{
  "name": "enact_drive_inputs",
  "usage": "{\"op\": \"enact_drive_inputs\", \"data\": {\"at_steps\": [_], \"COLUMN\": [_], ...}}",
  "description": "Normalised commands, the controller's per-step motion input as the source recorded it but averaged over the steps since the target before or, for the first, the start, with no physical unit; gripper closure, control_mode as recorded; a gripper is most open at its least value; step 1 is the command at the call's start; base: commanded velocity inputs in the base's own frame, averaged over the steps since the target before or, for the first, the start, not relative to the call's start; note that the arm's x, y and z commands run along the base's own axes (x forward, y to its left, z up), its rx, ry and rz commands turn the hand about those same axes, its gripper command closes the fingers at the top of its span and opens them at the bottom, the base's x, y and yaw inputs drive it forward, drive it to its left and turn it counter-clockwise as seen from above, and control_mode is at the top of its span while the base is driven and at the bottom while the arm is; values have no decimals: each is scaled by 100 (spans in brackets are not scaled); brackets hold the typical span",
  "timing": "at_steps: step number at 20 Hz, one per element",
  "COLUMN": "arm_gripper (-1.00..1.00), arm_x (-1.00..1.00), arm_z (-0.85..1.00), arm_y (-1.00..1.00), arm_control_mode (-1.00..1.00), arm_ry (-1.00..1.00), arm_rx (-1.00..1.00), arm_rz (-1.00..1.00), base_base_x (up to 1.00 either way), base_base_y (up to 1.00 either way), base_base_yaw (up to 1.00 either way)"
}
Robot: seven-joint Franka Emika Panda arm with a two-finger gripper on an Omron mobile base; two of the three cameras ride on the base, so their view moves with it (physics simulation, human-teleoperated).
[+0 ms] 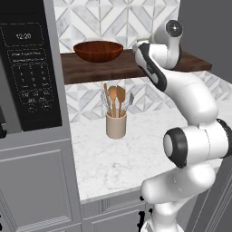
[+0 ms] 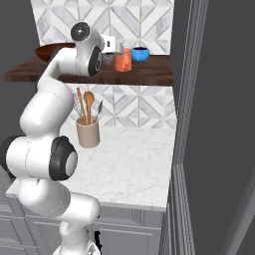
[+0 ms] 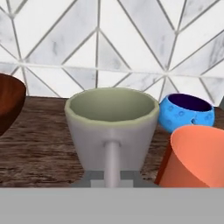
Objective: Gather all objects into one cabinet and sort the glasses and bowls to opposite sides.
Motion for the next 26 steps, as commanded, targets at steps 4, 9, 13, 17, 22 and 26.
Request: {"op": "enact_drive_inputs", "data": {"at_steps": [4, 9, 13, 17, 22, 26], "arm_gripper": [-100, -100, -100, -100, -100, -100], "arm_x": [-1, -8, -6, -35, -65, -58], "arm_z": [-32, -5, 5, 39, 69, 81], "arm_y": [25, 7, 0, 0, 0, 0], "arm_control_mode": [-100, -100, -100, -100, -100, -100], "arm_ry": [-13, -20, -21, -14, -3, 8], "arm_rx": [0, 0, 0, 0, 0, 4], "arm_rz": [0, 0, -2, -3, -3, -1], "base_base_x": [0, 0, 0, 0, 0, 0], "base_base_y": [0, 0, 0, 0, 0, 0], "base_base_yaw": [0, 0, 0, 0, 0, 0]}}
